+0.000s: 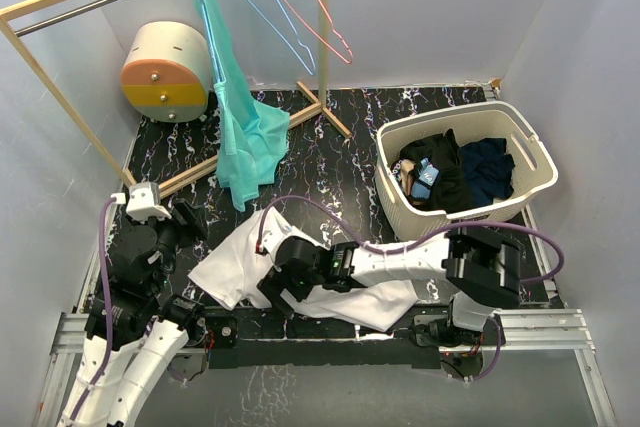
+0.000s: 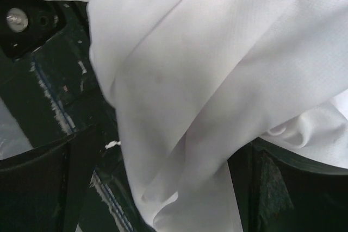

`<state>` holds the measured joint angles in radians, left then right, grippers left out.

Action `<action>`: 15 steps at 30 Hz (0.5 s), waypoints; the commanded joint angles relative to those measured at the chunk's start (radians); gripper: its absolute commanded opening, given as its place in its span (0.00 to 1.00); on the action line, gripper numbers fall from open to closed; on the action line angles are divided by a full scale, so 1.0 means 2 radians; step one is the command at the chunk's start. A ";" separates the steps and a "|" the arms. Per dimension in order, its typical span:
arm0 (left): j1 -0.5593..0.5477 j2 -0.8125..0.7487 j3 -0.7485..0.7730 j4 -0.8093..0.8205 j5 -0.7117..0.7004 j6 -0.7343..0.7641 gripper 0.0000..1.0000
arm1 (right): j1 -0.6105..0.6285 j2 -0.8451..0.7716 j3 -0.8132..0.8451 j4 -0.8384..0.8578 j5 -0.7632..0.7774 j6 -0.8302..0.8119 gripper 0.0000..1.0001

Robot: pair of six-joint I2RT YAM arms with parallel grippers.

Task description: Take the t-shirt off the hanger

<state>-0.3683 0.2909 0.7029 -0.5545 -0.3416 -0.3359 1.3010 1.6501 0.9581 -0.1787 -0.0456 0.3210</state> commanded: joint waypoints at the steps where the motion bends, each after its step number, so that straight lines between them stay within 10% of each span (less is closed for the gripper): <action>1: 0.002 -0.008 -0.002 -0.002 -0.012 -0.002 0.65 | 0.003 0.035 0.039 0.011 0.052 0.021 0.97; 3: 0.002 -0.009 -0.001 -0.003 -0.013 -0.002 0.65 | 0.003 0.044 0.050 -0.005 0.081 0.031 0.87; 9: 0.002 -0.012 -0.002 -0.003 -0.015 -0.002 0.65 | -0.021 0.028 0.064 -0.043 0.153 0.053 0.14; 15: 0.002 -0.013 -0.002 -0.003 -0.015 -0.002 0.66 | -0.183 -0.080 0.055 -0.052 0.073 0.055 0.08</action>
<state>-0.3683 0.2729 0.7029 -0.5556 -0.3576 -0.3405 1.1564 1.6844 1.0393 -0.2939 0.1429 0.4137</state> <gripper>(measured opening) 0.654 0.097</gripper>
